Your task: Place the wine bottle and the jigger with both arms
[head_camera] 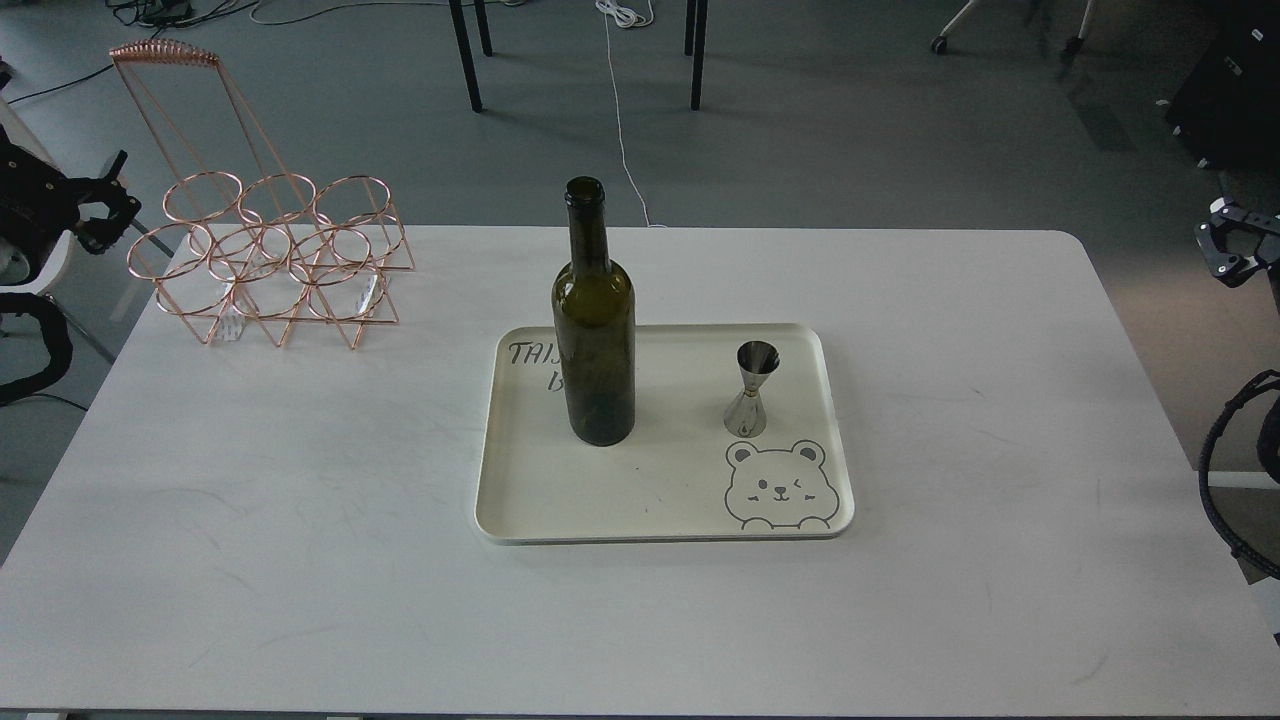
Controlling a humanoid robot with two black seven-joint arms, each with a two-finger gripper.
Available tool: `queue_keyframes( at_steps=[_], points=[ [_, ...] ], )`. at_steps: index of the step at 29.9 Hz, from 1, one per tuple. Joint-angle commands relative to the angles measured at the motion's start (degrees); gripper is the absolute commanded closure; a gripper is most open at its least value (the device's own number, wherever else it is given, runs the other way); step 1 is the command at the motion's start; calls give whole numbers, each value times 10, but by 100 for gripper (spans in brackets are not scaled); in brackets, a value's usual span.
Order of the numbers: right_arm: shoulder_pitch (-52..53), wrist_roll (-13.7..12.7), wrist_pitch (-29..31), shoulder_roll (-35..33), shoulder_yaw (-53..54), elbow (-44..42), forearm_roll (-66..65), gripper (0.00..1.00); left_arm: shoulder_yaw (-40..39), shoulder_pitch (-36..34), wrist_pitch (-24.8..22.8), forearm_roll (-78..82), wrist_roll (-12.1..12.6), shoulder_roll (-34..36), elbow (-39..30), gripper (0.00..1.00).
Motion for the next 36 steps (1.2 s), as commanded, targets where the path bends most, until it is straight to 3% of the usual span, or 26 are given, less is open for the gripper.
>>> queue_keyframes(
  at_steps=[1,5,15,18,22,26,36],
  points=[
    [0,0,0,11,0,-3,-1,1,0,1,-5,0,-5,1,0,2],
    [0,0,0,15,-4,0,-1,1,0,1,-5,0,-37,3,-1,2],
    [57,0,0,2,-24,20,-108,1,-5,-4,2,1,-37,9,-4,2],
    [69,0,-34,-18,-27,72,-192,1,-5,-3,1,1,-38,11,-6,2],
    [69,0,-120,-69,-32,207,-292,1,-5,-3,0,1,-38,25,-6,2],
    [68,0,-169,-115,-52,315,-394,1,-5,-4,0,2,-37,29,-7,2],
    [36,0,-242,-176,-124,434,-655,1,-5,-5,0,3,-37,33,-10,2]
  ],
)
